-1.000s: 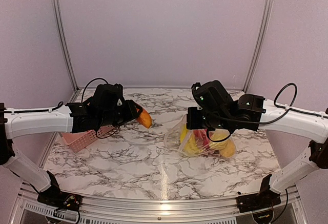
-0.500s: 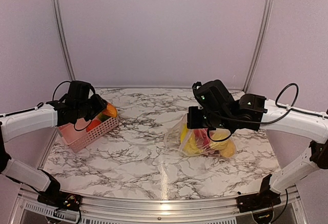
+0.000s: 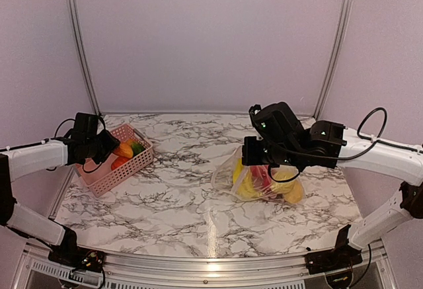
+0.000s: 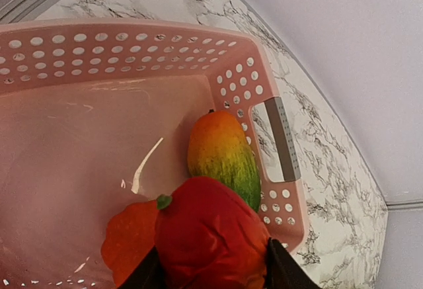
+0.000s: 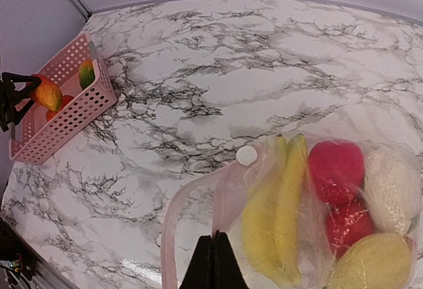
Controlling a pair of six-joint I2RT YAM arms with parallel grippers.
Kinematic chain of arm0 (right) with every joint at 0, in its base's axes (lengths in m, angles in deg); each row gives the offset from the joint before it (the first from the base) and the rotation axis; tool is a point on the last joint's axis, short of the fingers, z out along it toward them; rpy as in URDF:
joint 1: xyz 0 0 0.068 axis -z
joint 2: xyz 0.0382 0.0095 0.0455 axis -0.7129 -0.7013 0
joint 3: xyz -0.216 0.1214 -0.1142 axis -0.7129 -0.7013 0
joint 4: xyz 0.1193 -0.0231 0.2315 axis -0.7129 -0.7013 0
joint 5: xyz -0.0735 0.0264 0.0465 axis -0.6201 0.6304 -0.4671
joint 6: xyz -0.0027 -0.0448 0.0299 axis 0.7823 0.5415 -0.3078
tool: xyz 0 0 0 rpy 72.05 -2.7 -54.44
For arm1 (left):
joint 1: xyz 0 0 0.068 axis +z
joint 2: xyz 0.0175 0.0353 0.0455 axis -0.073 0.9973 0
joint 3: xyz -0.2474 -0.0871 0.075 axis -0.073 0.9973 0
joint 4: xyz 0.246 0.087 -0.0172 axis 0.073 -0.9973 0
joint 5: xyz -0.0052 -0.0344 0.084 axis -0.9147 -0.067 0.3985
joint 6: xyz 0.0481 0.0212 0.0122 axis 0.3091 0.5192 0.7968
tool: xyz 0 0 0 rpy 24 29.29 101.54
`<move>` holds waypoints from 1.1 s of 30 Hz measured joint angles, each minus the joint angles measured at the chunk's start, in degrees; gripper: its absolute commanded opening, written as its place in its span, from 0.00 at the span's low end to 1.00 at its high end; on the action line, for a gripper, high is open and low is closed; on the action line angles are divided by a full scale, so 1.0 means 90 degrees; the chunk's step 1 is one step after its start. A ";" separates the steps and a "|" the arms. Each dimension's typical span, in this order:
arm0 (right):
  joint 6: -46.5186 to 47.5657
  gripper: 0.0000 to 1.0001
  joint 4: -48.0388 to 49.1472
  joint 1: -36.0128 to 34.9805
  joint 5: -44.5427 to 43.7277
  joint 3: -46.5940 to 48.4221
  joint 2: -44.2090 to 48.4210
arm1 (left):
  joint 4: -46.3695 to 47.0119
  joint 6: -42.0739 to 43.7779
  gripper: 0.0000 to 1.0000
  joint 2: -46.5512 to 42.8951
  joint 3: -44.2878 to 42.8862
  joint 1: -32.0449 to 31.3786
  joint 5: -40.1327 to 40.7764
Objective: Open the zip-top bag and remove the fake food
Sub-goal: Place the fake fruit in the bin, then pick up the fake fruit from the zipper food storage bag.
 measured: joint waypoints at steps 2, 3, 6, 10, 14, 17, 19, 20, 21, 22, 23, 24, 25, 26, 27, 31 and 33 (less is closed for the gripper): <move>0.0000 0.00 0.0000 0.0000 0.0000 0.0000 0.0000 | 0.0017 0.0000 0.49 0.0005 0.0027 0.0104 -0.0068; -0.0002 0.00 0.0000 0.0000 0.0000 0.0000 0.0000 | 0.0039 0.0002 0.50 0.0019 0.0027 0.0155 -0.0109; -0.0002 0.00 0.0000 0.0000 0.0000 0.0000 0.0000 | 0.0117 0.0005 0.54 0.0073 0.0027 0.0270 -0.0175; -0.0005 0.00 0.0000 0.0000 0.0000 0.0000 0.0000 | 0.0124 0.0019 0.61 0.0112 0.0027 0.0345 -0.0231; -0.0002 0.00 0.0000 0.0000 0.0000 0.0000 0.0000 | 0.0134 0.0049 0.71 0.0112 0.0027 0.0352 -0.0257; -0.0002 0.00 0.0000 0.0000 0.0000 0.0000 0.0000 | 0.0134 0.0085 0.75 0.0112 0.0027 0.0352 -0.0262; -0.0002 0.00 0.0000 0.0000 0.0000 0.0000 0.0000 | 0.0134 0.0097 0.77 0.0109 0.0027 0.0352 -0.0262; -0.0002 0.00 0.0000 0.0000 0.0000 0.0000 0.0000 | 0.0134 0.0104 0.77 0.0109 0.0027 0.0352 -0.0262; -0.0002 0.00 0.0000 0.0000 0.0000 0.0000 0.0000 | 0.0134 0.0121 0.78 0.0109 0.0027 0.0352 -0.0267; -0.0002 0.00 0.0002 0.0000 0.0000 0.0000 0.0000 | 0.0134 0.0129 0.78 0.0107 0.0027 0.0352 -0.0270; -0.0005 0.00 0.0002 0.0000 0.0000 0.0000 0.0000 | 0.0134 0.0141 0.79 0.0102 0.0027 0.0352 -0.0274; -0.0002 0.00 0.0002 0.0000 0.0000 0.0000 0.0000 | 0.0134 0.0153 0.79 0.0097 0.0027 0.0352 -0.0287; -0.0002 0.00 0.0000 0.0000 0.0002 0.0000 0.0000 | 0.0134 0.0168 0.80 0.0083 0.0027 0.0352 -0.0308; -0.0002 0.00 0.0002 0.0000 0.0002 0.0000 0.0000 | 0.0131 0.0182 0.80 0.0056 0.0027 0.0352 -0.0323; -0.0002 0.00 0.0002 0.0000 0.0002 0.0000 0.0000 | 0.0131 0.0199 0.81 0.0022 0.0027 0.0350 -0.0333; -0.0002 0.00 0.0005 0.0000 0.0022 0.0000 0.0000 | 0.0131 0.0245 0.83 -0.0153 0.0027 0.0257 -0.0447; -0.0002 0.00 0.0005 0.0000 0.0027 0.0000 0.0000 | 0.0131 0.0255 0.83 -0.0214 0.0024 0.0107 -0.0495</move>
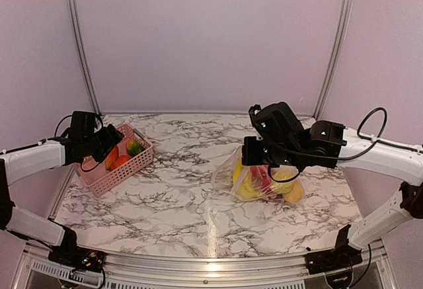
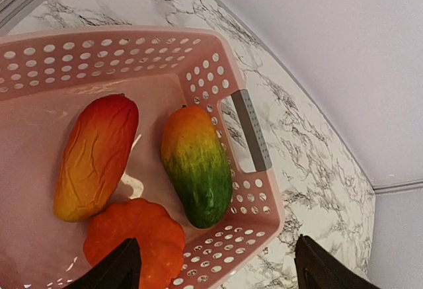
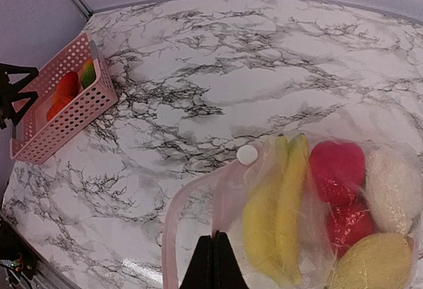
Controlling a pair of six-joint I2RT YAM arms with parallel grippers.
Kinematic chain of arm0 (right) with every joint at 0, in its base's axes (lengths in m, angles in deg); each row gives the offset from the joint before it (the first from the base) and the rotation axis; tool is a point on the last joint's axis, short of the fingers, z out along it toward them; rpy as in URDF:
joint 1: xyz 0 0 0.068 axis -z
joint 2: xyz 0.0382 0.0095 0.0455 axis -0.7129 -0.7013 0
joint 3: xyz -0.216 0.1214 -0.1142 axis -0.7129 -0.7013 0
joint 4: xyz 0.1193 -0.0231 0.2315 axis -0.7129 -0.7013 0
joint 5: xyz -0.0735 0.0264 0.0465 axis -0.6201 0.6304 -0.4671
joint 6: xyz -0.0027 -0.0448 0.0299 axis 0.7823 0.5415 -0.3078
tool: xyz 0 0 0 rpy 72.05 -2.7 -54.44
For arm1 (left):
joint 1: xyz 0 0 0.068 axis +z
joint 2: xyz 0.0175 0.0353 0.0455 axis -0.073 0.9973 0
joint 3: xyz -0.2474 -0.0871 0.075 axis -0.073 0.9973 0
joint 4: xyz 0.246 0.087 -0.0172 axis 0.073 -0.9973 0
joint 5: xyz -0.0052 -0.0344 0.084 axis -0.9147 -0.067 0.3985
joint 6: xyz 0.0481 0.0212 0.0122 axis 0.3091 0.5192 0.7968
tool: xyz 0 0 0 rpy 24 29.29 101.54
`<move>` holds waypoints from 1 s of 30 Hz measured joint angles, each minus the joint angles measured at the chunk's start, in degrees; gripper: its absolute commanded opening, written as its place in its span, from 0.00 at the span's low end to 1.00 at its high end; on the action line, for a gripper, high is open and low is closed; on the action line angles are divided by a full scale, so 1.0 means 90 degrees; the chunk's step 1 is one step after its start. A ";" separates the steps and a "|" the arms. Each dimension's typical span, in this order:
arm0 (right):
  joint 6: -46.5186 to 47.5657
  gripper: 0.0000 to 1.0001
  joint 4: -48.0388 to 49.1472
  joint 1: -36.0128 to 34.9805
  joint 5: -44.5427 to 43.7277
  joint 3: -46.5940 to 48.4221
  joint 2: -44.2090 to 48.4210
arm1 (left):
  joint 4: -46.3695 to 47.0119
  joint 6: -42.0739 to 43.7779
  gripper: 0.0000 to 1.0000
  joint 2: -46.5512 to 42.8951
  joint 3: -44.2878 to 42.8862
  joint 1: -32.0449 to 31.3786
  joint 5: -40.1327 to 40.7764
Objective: Open the zip-top bag and remove the fake food
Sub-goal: Pick up the fake fruit from the zipper food storage bag.
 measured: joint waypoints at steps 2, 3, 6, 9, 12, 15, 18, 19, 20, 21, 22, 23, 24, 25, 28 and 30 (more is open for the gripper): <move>0.0000 0.00 0.0002 0.0000 0.0005 0.0000 0.0000 | -0.0005 0.0005 0.83 -0.0017 -0.0012 -0.0243 -0.0049; 0.0000 0.00 0.0002 0.0000 0.0012 0.0000 0.0000 | -0.0005 0.0002 0.83 -0.0017 -0.0019 -0.0401 -0.0056; 0.0002 0.00 0.0005 0.0000 0.0034 0.0000 0.0000 | -0.0019 -0.0010 0.83 -0.0015 -0.0090 -0.0920 -0.0070; 0.0002 0.00 0.0005 0.0000 0.0049 0.0000 0.0000 | -0.0007 -0.0046 0.83 0.0049 -0.0262 -0.1491 -0.0083; 0.0002 0.00 0.0005 0.0000 0.0053 0.0000 -0.0002 | 0.0070 -0.0146 0.83 0.0274 -0.0505 -0.2115 -0.0102; 0.0002 0.00 0.0007 0.0000 0.0066 0.0000 -0.0002 | 0.0199 -0.0270 0.83 0.0617 -0.0746 -0.2708 -0.0117; 0.0002 0.00 0.0007 0.0000 0.0070 0.0000 -0.0002 | 0.0289 -0.0398 0.83 0.1042 -0.1022 -0.3264 -0.0189; 0.0002 0.00 0.0007 0.0000 0.0070 0.0000 -0.0002 | 0.0318 -0.0420 0.83 0.1168 -0.1110 -0.3402 -0.0216; 0.0002 0.00 0.0007 0.0000 0.0075 0.0000 -0.0002 | 0.0359 -0.0449 0.83 0.1321 -0.1236 -0.3555 -0.0233; 0.0002 0.00 0.0007 0.0000 0.0078 0.0000 -0.0002 | 0.0401 -0.0476 0.83 0.1479 -0.1377 -0.3701 -0.0267; 0.0002 0.00 0.0007 0.0000 0.0085 0.0000 -0.0002 | 0.0435 -0.0505 0.83 0.1627 -0.1520 -0.3837 -0.0287; 0.0002 0.00 0.0005 0.0000 0.0092 0.0000 -0.0002 | 0.0476 -0.0525 0.83 0.1766 -0.1661 -0.3963 -0.0323; 0.0000 0.00 0.0005 0.0000 0.0092 0.0000 -0.0002 | 0.0505 -0.0546 0.83 0.1892 -0.1812 -0.4078 -0.0352; 0.0002 0.00 0.0005 0.0000 0.0092 0.0000 -0.0002 | 0.0529 -0.0563 0.82 0.2016 -0.1962 -0.4189 -0.0379; 0.0000 0.00 0.0005 0.0000 0.0095 0.0000 -0.0002 | 0.0610 -0.0580 0.82 0.2365 -0.2416 -0.4498 -0.0459; 0.0000 0.00 0.0005 0.0000 0.0095 0.0000 -0.0002 | 0.0692 -0.0595 0.82 0.2567 -0.2650 -0.4687 -0.0537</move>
